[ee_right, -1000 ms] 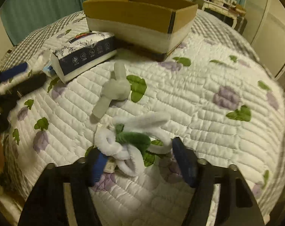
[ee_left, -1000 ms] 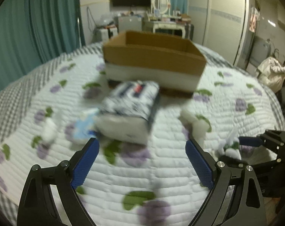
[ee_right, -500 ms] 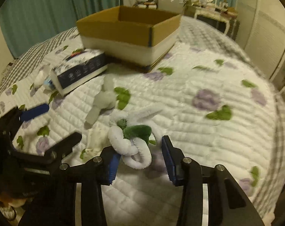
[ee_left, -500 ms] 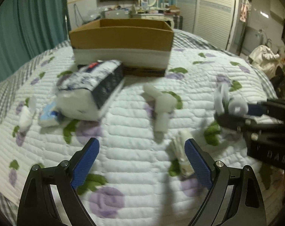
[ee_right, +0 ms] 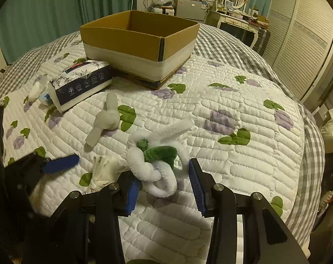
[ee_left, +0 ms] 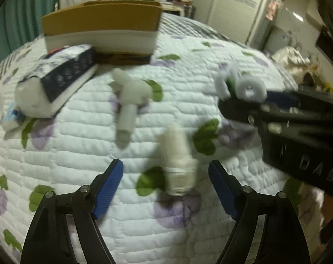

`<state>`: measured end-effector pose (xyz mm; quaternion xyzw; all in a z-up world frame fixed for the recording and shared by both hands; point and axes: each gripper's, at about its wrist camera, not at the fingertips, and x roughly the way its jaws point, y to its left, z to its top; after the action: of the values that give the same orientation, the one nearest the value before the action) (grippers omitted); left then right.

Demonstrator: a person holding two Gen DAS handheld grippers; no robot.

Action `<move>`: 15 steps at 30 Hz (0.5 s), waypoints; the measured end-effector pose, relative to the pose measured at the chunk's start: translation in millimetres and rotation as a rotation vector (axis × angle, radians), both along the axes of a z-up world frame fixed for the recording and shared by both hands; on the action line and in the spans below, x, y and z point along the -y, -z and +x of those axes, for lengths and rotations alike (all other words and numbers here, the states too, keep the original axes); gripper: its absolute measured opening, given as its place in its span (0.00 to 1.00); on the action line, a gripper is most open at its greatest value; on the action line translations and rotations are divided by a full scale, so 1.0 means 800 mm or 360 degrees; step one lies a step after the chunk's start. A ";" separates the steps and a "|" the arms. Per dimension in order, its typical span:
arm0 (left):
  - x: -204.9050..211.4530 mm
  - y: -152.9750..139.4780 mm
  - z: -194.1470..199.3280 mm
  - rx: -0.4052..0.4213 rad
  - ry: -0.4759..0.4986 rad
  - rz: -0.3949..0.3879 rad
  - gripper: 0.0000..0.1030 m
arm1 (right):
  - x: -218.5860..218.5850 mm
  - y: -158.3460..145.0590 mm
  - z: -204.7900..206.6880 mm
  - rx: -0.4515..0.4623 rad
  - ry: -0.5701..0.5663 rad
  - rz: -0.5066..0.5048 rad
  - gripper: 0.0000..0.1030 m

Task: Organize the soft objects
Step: 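Grasp the pipe-cleaner figure with the right tool while the left grasps the white cloth, then carry both held items over the box and release them inside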

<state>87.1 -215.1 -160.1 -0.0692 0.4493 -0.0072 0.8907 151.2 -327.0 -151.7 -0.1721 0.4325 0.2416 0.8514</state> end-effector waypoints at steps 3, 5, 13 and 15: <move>0.000 0.004 0.002 0.0026 -0.0003 0.0048 0.41 | 0.002 -0.001 0.000 0.0001 0.0007 0.0002 0.41; -0.006 0.003 0.002 0.0034 -0.0004 0.0024 0.33 | 0.004 -0.001 -0.001 0.0007 0.0010 -0.0001 0.41; -0.034 -0.020 -0.009 0.0067 -0.0052 -0.0045 0.27 | 0.004 -0.018 -0.012 0.0046 0.0034 0.0009 0.41; -0.040 -0.034 -0.015 0.0103 -0.0063 -0.0049 0.27 | 0.005 -0.027 -0.019 0.0067 0.0043 0.0022 0.41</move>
<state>75.2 -182.7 -133.2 -0.0916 0.4185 0.0014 0.9036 136.1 -330.7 -129.9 -0.1654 0.4151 0.2293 0.8647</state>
